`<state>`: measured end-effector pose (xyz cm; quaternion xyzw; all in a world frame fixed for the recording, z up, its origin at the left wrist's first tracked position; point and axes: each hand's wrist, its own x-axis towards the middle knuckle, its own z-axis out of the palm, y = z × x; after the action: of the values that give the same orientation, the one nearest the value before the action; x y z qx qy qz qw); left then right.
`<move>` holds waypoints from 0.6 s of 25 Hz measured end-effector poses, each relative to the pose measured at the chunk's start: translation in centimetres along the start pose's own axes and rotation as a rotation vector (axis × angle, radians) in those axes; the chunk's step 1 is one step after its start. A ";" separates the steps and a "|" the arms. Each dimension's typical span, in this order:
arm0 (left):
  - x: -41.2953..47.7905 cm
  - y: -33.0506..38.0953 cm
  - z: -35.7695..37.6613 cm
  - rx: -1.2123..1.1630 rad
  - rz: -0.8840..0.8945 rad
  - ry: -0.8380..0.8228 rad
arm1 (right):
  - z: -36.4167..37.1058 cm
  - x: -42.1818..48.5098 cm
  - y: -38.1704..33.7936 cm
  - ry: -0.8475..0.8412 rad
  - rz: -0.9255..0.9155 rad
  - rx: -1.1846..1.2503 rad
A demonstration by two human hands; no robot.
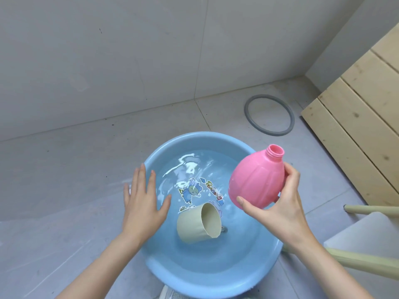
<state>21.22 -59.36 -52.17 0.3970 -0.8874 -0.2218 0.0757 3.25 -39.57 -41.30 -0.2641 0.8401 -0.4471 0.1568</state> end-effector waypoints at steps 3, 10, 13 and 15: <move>-0.3 3.7 -3.3 -0.184 0.135 -0.121 | -0.7 -0.3 -1.4 -0.034 -0.087 0.017; -1.4 12.0 -10.1 -0.823 0.252 -0.474 | -0.7 -0.9 -5.0 -0.175 -0.254 0.040; -1.0 12.7 -11.3 -0.994 0.211 -0.416 | -0.2 -0.5 -6.7 -0.214 -0.324 0.014; -0.5 12.5 -11.9 -1.046 0.199 -0.371 | 0.4 -0.1 -7.5 -0.238 -0.363 0.015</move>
<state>16.89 -55.60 -35.92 0.1752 -0.6907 -0.6902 0.1257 5.78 -43.22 -35.24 -0.4607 0.7511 -0.4398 0.1738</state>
